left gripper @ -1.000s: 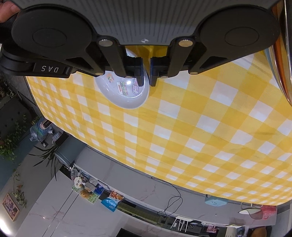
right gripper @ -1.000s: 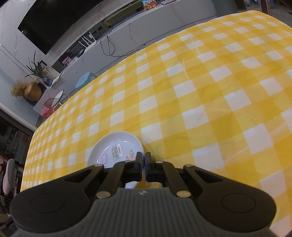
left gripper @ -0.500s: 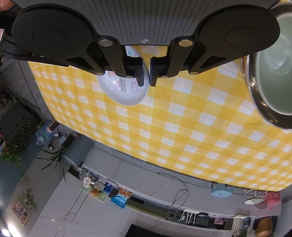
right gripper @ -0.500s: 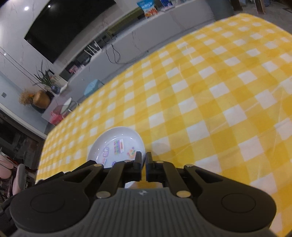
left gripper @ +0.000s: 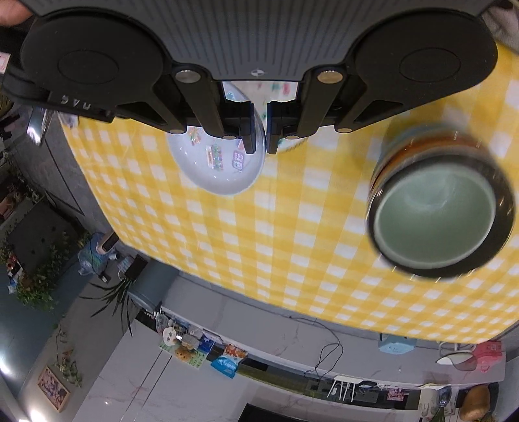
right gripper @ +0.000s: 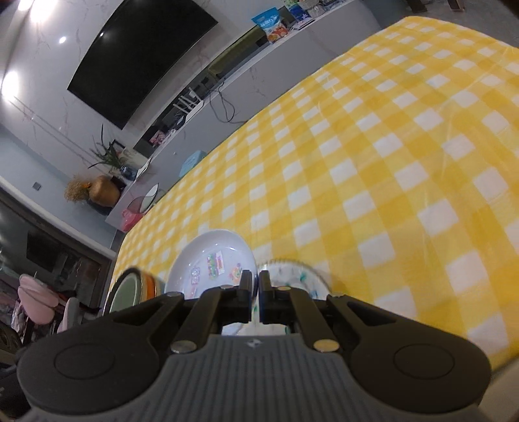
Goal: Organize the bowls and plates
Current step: 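Lift the sticker plate with both grippers and lower it onto the 'Fruity' plate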
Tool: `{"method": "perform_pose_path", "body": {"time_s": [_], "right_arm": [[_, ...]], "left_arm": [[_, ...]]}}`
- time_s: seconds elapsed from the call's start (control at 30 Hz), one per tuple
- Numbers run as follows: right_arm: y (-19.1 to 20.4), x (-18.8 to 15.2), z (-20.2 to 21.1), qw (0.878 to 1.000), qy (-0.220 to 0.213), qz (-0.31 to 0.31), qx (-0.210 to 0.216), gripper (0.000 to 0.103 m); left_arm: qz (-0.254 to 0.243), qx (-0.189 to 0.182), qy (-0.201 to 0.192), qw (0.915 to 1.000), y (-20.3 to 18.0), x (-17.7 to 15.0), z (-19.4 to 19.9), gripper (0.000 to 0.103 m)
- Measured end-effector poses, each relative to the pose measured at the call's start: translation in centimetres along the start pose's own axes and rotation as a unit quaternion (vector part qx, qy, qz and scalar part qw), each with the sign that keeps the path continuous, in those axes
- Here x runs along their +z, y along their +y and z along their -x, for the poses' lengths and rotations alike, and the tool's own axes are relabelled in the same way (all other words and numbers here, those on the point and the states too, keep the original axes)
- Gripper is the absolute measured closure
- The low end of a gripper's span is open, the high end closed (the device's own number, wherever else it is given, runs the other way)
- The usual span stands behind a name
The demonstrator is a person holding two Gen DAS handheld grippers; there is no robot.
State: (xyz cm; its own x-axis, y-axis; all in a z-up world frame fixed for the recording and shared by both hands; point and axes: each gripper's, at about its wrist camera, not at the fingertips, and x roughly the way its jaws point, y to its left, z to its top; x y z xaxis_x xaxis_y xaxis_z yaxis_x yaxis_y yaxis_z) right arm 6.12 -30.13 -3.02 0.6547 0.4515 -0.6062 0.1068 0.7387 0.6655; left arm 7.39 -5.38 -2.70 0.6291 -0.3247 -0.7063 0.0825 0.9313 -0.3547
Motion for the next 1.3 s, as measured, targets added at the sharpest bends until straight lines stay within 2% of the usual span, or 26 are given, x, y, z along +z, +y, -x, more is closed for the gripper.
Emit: {"method": "perform_pose_path", "body": {"time_s": [0.2, 0.37, 0.47, 0.57, 0.87, 1.3], "right_arm": [[-0.1, -1.8, 0.2, 1.000, 0.020, 0.012, 0.001, 0.102], [-0.7, -1.9, -0.6, 0.999, 0.038, 0.003, 0.001, 0.102], [-1.0, -1.8, -1.2, 0.999, 0.050, 0.001, -0.015, 0.102], [-0.9, -1.9, -1.1, 0.999, 0.039, 0.008, -0.028, 0.101], [-1.1, -1.9, -1.9, 0.996, 0.052, 0.006, -0.066, 0.100], [-0.8, -2.0, -2.2, 0.995, 0.059, 0.016, -0.084, 0.098]], "left_arm": [[0.007, -0.014, -0.003, 0.9999, 1.7, -1.8, 0.6, 0.097], [0.027, -0.033, 0.008, 0.9991, 3.2, -2.5, 0.0, 0.097], [0.036, -0.044, 0.011, 0.9983, 3.6, -2.8, -0.5, 0.097], [0.038, -0.051, 0.018, 0.9978, 3.8, -2.9, -1.3, 0.097], [0.031, -0.040, 0.044, 0.9977, 3.6, -3.6, -2.8, 0.097], [0.022, -0.037, 0.049, 0.9979, 3.4, -3.7, -3.1, 0.097]]}}
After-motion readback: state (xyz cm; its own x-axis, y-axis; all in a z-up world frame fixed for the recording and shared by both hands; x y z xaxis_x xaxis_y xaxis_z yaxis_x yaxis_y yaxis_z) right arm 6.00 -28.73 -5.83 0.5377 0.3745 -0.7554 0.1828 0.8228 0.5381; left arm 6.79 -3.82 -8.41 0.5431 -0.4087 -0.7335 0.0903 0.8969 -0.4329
